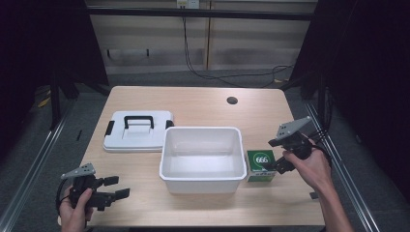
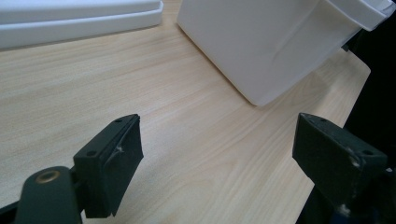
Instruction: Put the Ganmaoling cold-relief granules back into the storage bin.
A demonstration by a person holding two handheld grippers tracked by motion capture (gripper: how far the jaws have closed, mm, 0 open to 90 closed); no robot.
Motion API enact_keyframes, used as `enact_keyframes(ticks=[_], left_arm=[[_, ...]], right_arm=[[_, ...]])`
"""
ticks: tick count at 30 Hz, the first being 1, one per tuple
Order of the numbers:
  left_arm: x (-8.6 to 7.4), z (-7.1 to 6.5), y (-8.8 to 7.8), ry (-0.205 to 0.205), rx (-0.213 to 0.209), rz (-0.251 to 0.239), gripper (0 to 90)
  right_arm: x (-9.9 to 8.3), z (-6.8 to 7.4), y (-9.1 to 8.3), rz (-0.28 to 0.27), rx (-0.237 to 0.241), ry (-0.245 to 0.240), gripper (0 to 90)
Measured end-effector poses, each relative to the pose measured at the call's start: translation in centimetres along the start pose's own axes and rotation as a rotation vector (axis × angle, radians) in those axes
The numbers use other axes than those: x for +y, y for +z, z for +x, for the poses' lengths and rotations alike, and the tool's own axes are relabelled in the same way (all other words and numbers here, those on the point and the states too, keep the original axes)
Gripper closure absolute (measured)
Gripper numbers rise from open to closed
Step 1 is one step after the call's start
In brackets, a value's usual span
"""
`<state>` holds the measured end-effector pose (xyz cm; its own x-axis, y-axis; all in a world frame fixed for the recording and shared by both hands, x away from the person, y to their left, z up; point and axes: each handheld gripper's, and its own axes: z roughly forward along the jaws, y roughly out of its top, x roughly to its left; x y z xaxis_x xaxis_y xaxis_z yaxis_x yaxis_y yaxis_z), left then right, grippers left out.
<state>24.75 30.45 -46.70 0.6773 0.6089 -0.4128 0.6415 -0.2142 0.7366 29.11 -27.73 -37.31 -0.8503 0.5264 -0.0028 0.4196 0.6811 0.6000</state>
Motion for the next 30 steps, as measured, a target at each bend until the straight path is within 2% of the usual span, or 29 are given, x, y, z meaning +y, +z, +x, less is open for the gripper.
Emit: enact_keyframes(ticks=[2, 4, 8, 9, 10, 11, 13, 15, 16, 21, 23, 24, 27, 29, 30], left_arm=[[0.0, 0.0, 0.0, -0.002, -0.001, -0.001, 16.0], [0.0, 0.0, 0.0, -0.003, -0.002, -0.001, 16.0], [0.0, 0.0, 0.0, -0.002, 0.0, 0.0, 16.0], [0.0, 0.0, 0.1, -0.004, -0.001, 0.0, 16.0], [0.0, 0.0, 0.1, -0.003, -0.001, 0.001, 16.0], [0.0, 0.0, 0.1, -0.003, -0.003, 0.0, 16.0], [0.0, 0.0, 0.1, -0.004, -0.002, 0.0, 16.0], [0.0, 0.0, 0.1, -0.003, -0.003, 0.0, 16.0], [0.0, 0.0, 0.1, -0.003, -0.003, 0.0, 16.0], [0.0, -0.1, 0.2, 0.003, -0.008, 0.007, 16.0], [0.0, 0.0, 0.1, 0.002, -0.006, 0.007, 16.0], [0.0, 0.0, 0.1, 0.002, -0.006, 0.007, 16.0], [0.0, 0.0, 0.2, 0.001, -0.01, 0.008, 16.0], [0.0, 0.0, 0.2, 0.003, -0.012, 0.008, 16.0], [0.0, 0.0, 0.2, 0.005, -0.012, 0.007, 16.0]], right_arm=[[0.3, 0.0, 0.1, -0.003, -0.017, -0.03, 12.1], [0.5, -0.1, 0.3, 0.014, 0.006, -0.054, 11.4], [0.8, -0.2, 0.9, 0.078, 0.012, -0.111, 9.3], [0.9, -0.2, 1.1, 0.106, 0.017, -0.112, 9.2], [0.9, -0.2, 1.2, 0.126, 0.005, -0.126, 8.6], [1.0, -0.3, 1.4, 0.147, 0.002, -0.12, 8.5], [1.0, -0.5, 1.6, 0.153, 0.003, -0.127, 8.5], [1.1, -0.6, 1.8, 0.164, 0.018, -0.134, 8.4], [1.1, -0.7, 2.0, 0.167, 0.029, -0.153, 8.4], [1.2, -1.2, 2.8, 0.242, 0.067, -0.153, 8.3], [1.3, -1.3, 2.9, 0.251, 0.085, -0.151, 8.3], [1.4, -1.4, 3.0, 0.246, 0.076, -0.171, 8.2], [1.7, -1.6, 3.1, 0.28, 0.087, -0.187, 8.3], [1.9, -1.5, 3.4, 0.324, 0.09, -0.202, 8.3], [2.0, -1.6, 3.6, 0.337, 0.088, -0.223, 8.3]])
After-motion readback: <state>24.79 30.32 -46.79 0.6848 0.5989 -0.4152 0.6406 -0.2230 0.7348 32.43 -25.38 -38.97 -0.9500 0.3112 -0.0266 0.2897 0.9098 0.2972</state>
